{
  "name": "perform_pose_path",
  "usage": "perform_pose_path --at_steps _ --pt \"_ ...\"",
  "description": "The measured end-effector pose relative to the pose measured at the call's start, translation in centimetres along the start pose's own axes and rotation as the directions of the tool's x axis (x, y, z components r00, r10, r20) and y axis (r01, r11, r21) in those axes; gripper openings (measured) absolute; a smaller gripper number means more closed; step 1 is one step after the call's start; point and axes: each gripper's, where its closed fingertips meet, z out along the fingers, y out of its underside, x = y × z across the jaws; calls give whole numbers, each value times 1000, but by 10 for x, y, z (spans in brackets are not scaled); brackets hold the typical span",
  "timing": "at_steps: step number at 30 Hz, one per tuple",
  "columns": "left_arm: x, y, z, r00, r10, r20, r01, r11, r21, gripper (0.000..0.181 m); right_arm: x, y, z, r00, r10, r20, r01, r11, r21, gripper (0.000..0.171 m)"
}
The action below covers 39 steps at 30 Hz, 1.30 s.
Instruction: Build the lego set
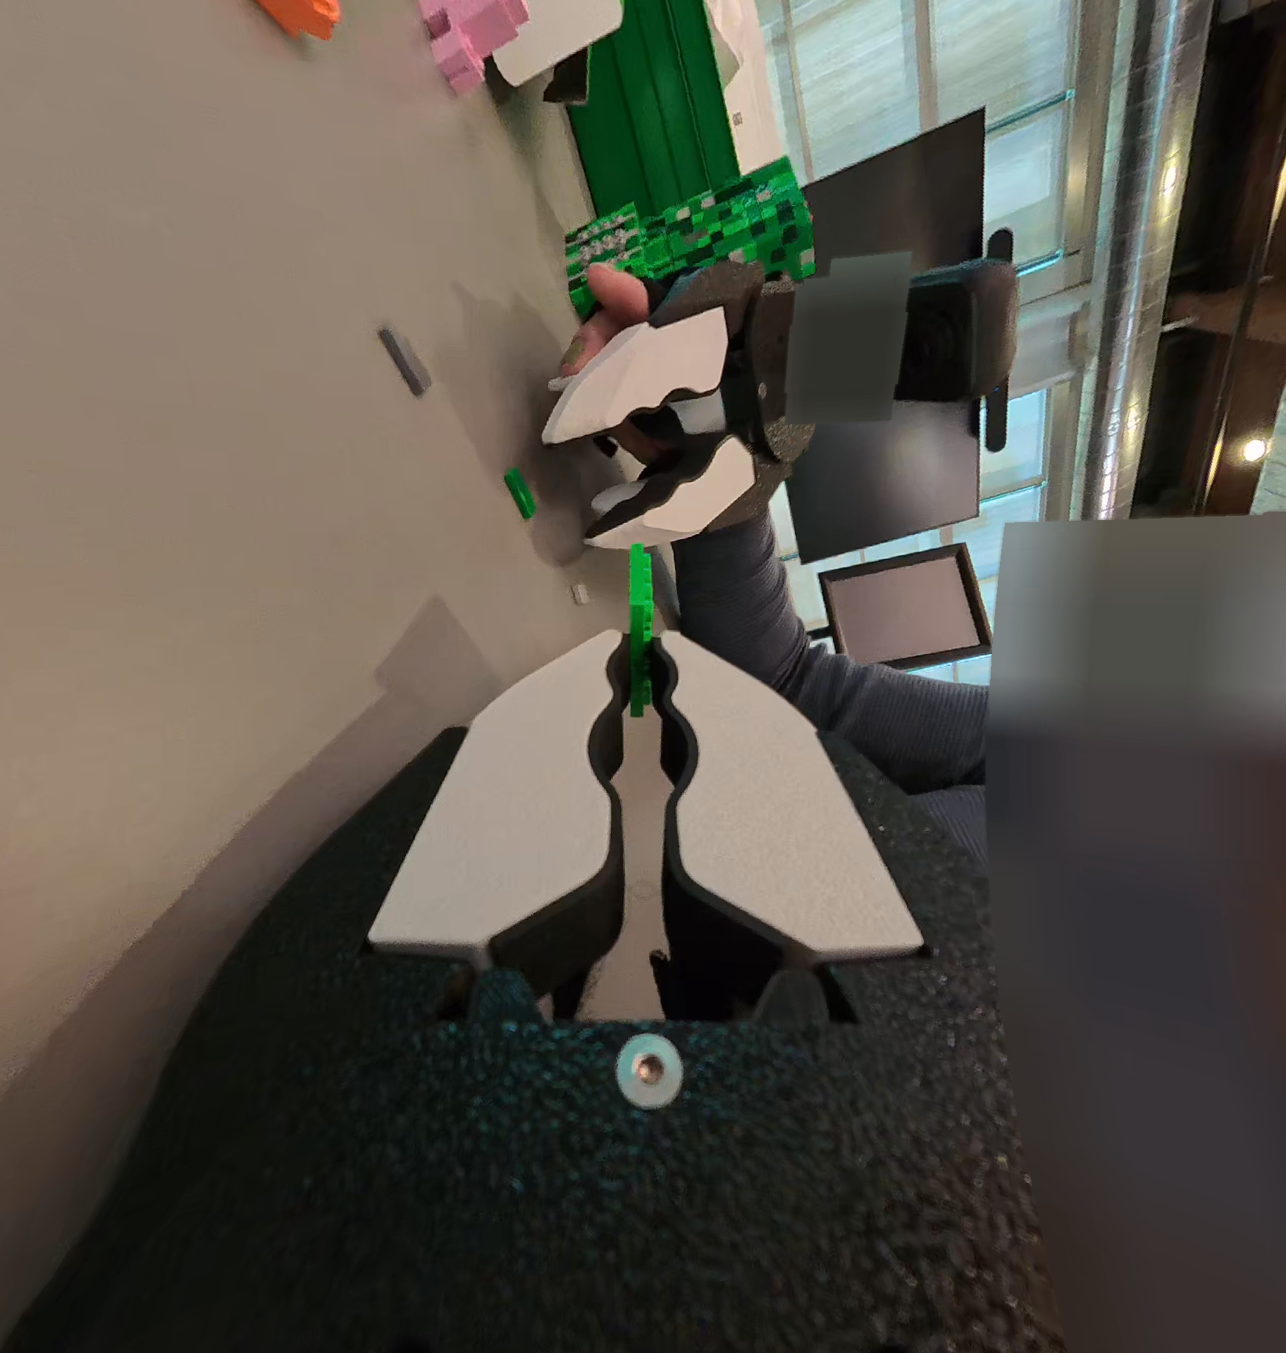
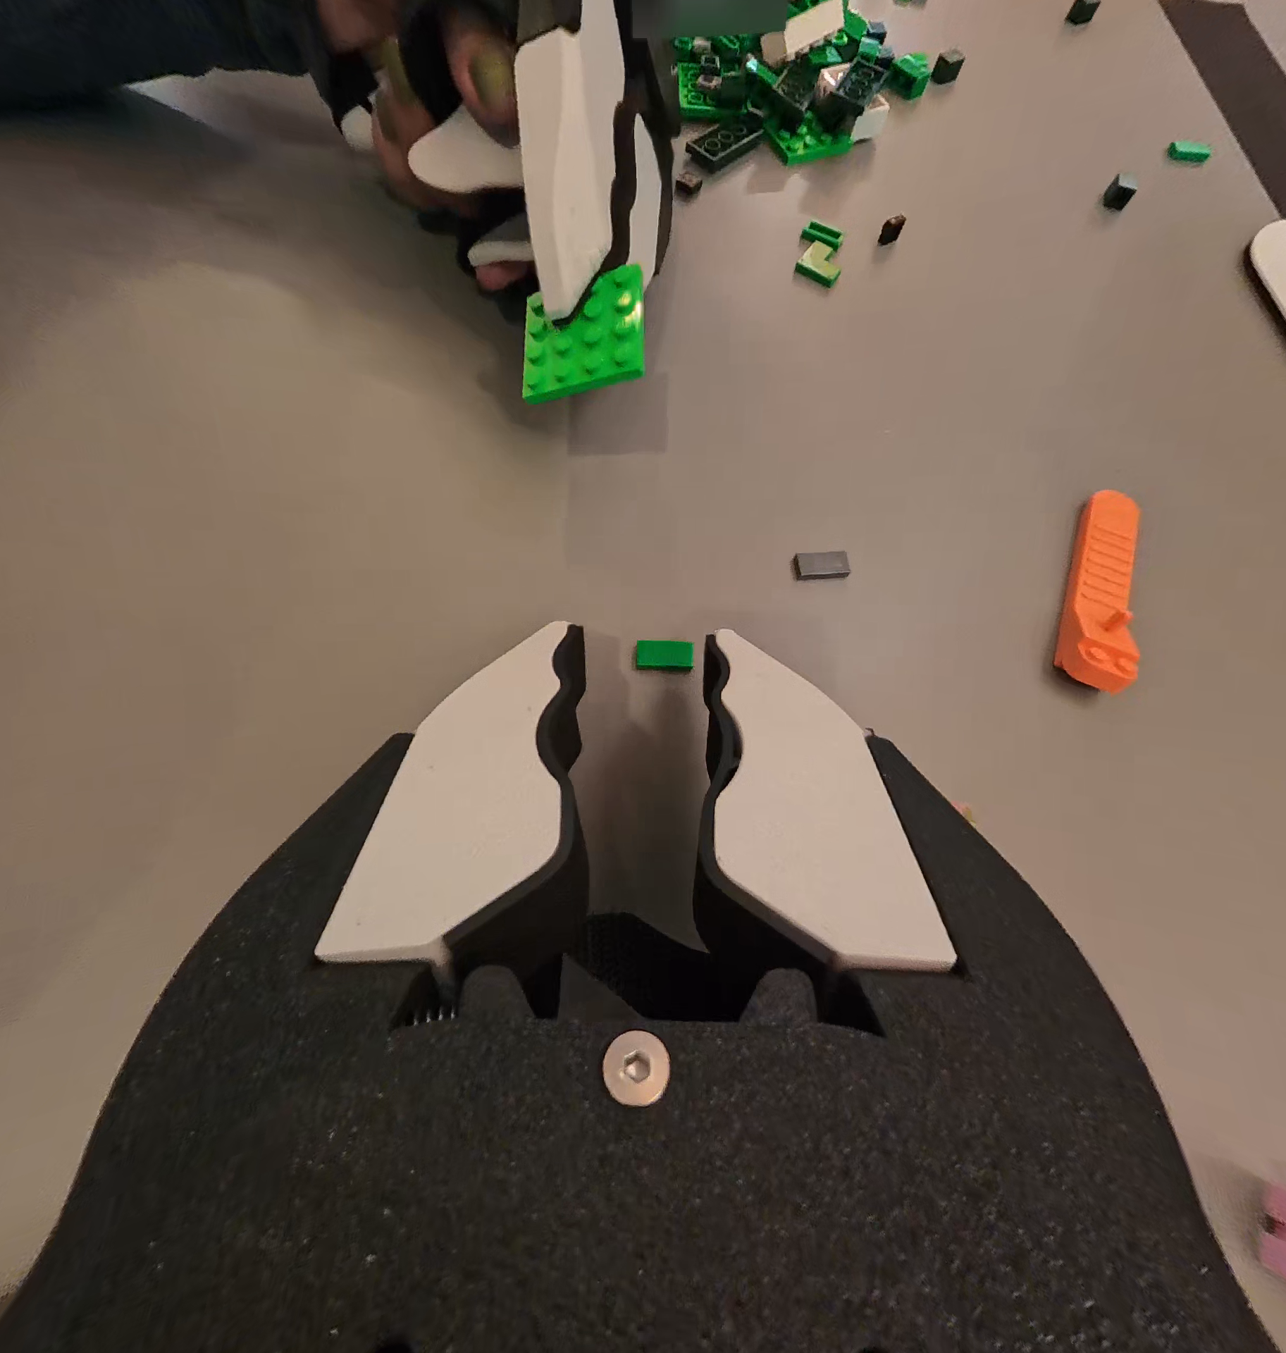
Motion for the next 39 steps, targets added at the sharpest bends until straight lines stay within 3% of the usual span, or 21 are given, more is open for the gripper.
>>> perform_pose_path --at_steps 22,39 --pt "-2 1 0 1000 -27 -10 27 999 19 4 2 8 7 999 44 15 -43 997 -60 36" --pt "0 4 2 999 -46 -28 46 999 9 4 4 7 8 999 36 8 -35 998 -56 15"
